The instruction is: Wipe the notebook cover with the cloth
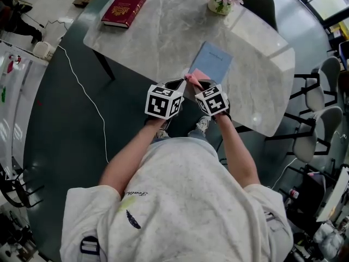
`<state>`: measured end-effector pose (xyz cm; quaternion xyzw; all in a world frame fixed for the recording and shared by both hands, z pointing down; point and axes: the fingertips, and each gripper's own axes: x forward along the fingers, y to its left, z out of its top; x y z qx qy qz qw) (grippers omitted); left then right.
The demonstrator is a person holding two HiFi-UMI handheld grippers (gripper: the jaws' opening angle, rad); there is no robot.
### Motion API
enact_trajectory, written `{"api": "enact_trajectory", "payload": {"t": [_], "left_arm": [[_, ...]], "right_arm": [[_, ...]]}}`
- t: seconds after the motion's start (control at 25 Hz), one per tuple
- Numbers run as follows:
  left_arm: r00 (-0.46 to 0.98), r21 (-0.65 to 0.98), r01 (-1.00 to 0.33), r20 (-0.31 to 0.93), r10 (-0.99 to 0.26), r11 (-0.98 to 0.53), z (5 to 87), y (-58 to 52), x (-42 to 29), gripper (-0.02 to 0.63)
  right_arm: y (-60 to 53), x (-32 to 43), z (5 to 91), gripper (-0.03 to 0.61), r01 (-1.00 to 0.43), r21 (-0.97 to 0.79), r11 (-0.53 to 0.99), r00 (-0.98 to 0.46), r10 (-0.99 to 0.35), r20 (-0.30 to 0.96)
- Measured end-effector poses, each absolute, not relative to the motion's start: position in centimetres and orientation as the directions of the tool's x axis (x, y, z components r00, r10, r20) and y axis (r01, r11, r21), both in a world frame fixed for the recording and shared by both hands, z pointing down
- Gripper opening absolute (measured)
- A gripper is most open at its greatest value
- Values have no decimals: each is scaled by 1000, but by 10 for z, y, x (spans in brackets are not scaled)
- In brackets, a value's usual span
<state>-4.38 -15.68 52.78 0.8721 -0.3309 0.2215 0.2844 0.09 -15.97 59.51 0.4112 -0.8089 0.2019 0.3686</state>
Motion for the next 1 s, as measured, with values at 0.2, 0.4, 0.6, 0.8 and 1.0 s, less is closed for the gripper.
{"api": "enact_trajectory", "payload": {"t": [0.2, 0.4, 0.6, 0.8, 1.0], "left_arm": [[683, 353, -705, 573, -453, -616, 528, -162, -37, 6], [677, 355, -714, 569, -467, -603, 526, -168, -29, 6], [658, 355, -737, 571, -491, -575, 527, -176, -29, 6], [626, 349, -770, 574, -528, -534, 526, -185, -33, 6], [594, 344, -799, 576, -562, -493, 526, -192, -35, 6]], "right_arm": [[-167, 14, 575, 15, -825, -25, 564, -398, -549, 735], [-186, 37, 547, 15, -837, -12, 548, -398, -592, 700], [-209, 61, 530, 15, -839, 9, 544, -394, -620, 678], [-234, 73, 517, 15, -824, 41, 565, -400, -633, 663], [-264, 78, 507, 15, -794, 87, 601, -411, -637, 652]]}}
